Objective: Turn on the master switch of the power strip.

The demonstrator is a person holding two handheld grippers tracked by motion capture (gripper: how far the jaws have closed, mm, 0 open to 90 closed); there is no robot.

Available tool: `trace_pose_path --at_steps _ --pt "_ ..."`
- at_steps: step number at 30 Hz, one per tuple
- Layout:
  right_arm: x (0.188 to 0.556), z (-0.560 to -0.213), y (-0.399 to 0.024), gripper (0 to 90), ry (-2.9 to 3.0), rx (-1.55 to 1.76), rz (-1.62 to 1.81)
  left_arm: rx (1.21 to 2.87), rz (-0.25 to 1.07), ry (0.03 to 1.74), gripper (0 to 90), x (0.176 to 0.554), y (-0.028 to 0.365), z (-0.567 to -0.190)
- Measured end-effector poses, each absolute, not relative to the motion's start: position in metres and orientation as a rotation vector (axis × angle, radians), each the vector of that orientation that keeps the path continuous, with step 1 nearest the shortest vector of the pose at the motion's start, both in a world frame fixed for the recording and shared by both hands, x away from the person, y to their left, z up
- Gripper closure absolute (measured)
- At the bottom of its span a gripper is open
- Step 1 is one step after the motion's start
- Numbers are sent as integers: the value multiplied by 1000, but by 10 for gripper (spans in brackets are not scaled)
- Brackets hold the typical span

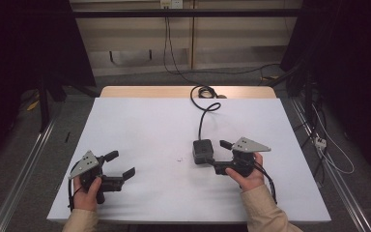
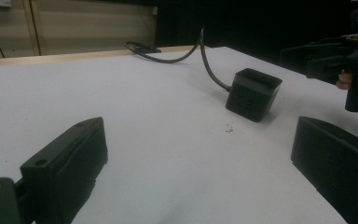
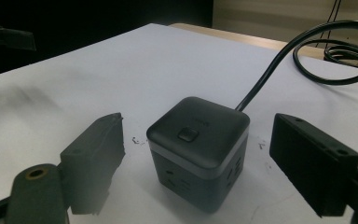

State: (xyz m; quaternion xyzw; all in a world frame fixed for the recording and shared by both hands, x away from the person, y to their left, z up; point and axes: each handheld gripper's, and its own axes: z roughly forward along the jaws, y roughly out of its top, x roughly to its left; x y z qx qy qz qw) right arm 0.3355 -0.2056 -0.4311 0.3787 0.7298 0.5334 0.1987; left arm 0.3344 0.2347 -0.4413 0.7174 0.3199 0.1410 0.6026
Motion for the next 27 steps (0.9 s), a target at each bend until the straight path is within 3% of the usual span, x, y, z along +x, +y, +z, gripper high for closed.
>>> trace_pose_path --at_steps 27 --pt "318 -433 -235 118 2013 1074 1477 1662 323 741 34 335 235 -442"
